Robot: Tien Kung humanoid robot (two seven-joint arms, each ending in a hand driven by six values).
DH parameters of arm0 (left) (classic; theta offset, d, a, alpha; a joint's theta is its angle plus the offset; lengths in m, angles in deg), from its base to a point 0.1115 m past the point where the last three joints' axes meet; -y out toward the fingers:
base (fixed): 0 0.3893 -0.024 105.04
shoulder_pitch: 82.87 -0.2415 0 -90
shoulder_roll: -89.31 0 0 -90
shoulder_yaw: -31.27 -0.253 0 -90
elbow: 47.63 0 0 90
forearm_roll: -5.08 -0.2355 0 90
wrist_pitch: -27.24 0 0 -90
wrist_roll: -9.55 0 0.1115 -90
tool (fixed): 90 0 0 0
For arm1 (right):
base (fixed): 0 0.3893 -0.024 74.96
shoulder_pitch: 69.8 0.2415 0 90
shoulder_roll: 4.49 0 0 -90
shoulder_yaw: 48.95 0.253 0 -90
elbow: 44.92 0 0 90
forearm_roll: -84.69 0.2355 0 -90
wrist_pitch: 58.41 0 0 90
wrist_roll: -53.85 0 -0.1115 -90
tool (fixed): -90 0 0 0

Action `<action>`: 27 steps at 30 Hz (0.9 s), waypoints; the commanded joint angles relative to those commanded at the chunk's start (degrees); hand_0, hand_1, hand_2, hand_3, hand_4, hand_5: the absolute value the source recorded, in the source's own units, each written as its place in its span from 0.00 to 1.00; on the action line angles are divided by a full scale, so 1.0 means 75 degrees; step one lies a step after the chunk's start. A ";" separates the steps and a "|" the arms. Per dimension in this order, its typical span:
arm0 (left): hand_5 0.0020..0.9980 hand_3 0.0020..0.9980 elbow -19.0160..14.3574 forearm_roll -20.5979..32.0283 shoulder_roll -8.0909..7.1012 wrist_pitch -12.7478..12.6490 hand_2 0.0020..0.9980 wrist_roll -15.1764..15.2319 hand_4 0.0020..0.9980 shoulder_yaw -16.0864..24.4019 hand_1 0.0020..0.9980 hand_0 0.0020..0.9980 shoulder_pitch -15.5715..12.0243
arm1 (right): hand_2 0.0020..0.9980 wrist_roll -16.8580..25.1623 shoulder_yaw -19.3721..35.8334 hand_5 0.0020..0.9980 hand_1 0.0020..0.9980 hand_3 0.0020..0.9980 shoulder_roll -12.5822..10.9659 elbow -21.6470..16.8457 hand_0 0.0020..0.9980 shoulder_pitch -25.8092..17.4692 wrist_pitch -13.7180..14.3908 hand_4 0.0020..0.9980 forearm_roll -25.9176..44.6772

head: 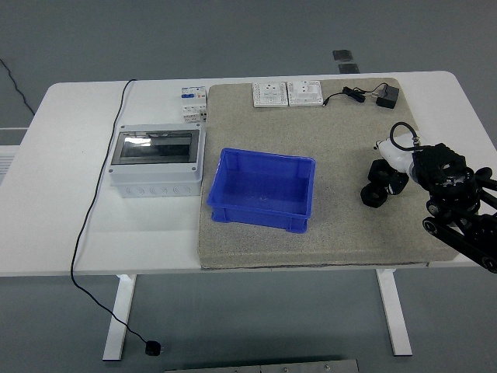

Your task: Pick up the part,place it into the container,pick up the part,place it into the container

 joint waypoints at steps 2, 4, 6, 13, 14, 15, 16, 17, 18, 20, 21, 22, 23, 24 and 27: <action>0.27 0.49 0.0000 0.0007 -0.0001 -0.0002 0.57 0.0001 0.45 -0.0003 0.56 0.70 0.0001 | 0.83 0.0016 -0.0006 0.18 0.72 0.83 0.0014 0.0030 0.46 -0.0001 0.0015 0.91 0.0001; 0.26 0.49 0.0000 0.0024 -0.0004 -0.0004 0.57 0.0004 0.44 -0.0014 0.56 0.71 0.0002 | 0.77 0.0041 -0.0013 0.16 0.69 0.75 0.0033 0.0074 0.43 -0.0001 0.0040 0.89 0.0000; 0.26 0.49 0.0000 0.0035 -0.0006 -0.0005 0.57 0.0006 0.44 -0.0020 0.56 0.71 0.0003 | 0.77 0.0066 -0.0030 0.16 0.69 0.75 0.0049 0.0115 0.43 0.0004 0.0082 0.89 0.0009; 0.26 0.49 0.0000 0.0060 -0.0005 -0.0007 0.57 0.0011 0.44 -0.0023 0.55 0.71 0.0005 | 0.70 0.0206 -0.0047 0.00 0.60 0.67 0.0073 0.0245 0.38 -0.0014 0.0399 0.62 0.0088; 0.26 0.49 0.0000 0.0058 -0.0004 -0.0005 0.57 0.0011 0.44 -0.0020 0.55 0.71 0.0006 | 0.70 0.0229 -0.0051 0.00 0.60 0.67 0.0076 0.0271 0.38 -0.0020 0.0442 0.62 0.0117; 0.26 0.49 0.0000 0.0056 -0.0003 -0.0006 0.57 0.0012 0.44 -0.0015 0.55 0.71 0.0007 | 0.69 0.0247 -0.0051 0.00 0.61 0.69 0.0078 0.0293 0.40 -0.0025 0.0473 0.47 0.0146; 0.26 0.49 0.0000 0.0058 -0.0002 -0.0007 0.57 0.0013 0.44 -0.0013 0.55 0.71 0.0008 | 0.69 0.0269 -0.0047 0.00 0.61 0.69 0.0082 0.0320 0.40 -0.0032 0.0509 0.47 0.0181; 0.26 0.49 0.0000 0.0060 -0.0001 -0.0008 0.57 0.0015 0.44 -0.0011 0.55 0.71 0.0007 | 0.69 0.0282 -0.0040 0.00 0.61 0.69 0.0085 0.0343 0.40 -0.0039 0.0530 0.47 0.0208; 0.26 0.49 0.0000 0.0063 0.0000 -0.0009 0.57 0.0015 0.44 -0.0008 0.55 0.71 0.0006 | 0.69 0.0301 -0.0032 0.00 0.61 0.69 0.0090 0.0371 0.40 -0.0047 0.0554 0.47 0.0235; 0.26 0.49 0.0000 0.0065 0.0004 -0.0010 0.57 0.0016 0.44 -0.0005 0.55 0.71 0.0004 | 0.69 0.0325 -0.0021 0.00 0.61 0.69 0.0092 0.0406 0.40 -0.0060 0.0579 0.47 0.0274; 0.26 0.49 0.0000 0.0065 0.0005 -0.0011 0.57 0.0018 0.44 -0.0002 0.55 0.71 0.0002 | 0.68 0.0337 -0.0016 0.00 0.61 0.68 0.0091 0.0420 0.42 -0.0066 0.0588 0.41 0.0296; 0.26 0.49 0.0000 0.0067 0.0006 -0.0013 0.57 0.0018 0.44 -0.0001 0.55 0.71 0.0001 | 0.68 0.0344 -0.0007 0.00 0.61 0.68 0.0089 0.0427 0.42 -0.0070 0.0594 0.41 0.0312; 0.26 0.49 0.0000 0.0072 0.0007 -0.0014 0.57 0.0019 0.44 -0.0003 0.55 0.71 -0.0001 | 0.68 0.0349 0.0014 0.00 0.61 0.68 0.0083 0.0431 0.42 -0.0077 0.0597 0.41 0.0329; 0.26 0.49 0.0000 0.0076 0.0007 -0.0015 0.57 0.0020 0.44 -0.0004 0.55 0.71 -0.0002 | 0.68 0.0352 0.0036 0.00 0.61 0.68 0.0076 0.0431 0.42 -0.0081 0.0598 0.41 0.0346; 0.26 0.49 0.0000 0.0088 0.0010 -0.0020 0.57 0.0022 0.44 -0.0006 0.55 0.70 -0.0006 | 0.68 0.0374 0.0191 0.00 0.61 0.68 0.0010 0.0375 0.43 -0.0101 0.0635 0.39 0.0520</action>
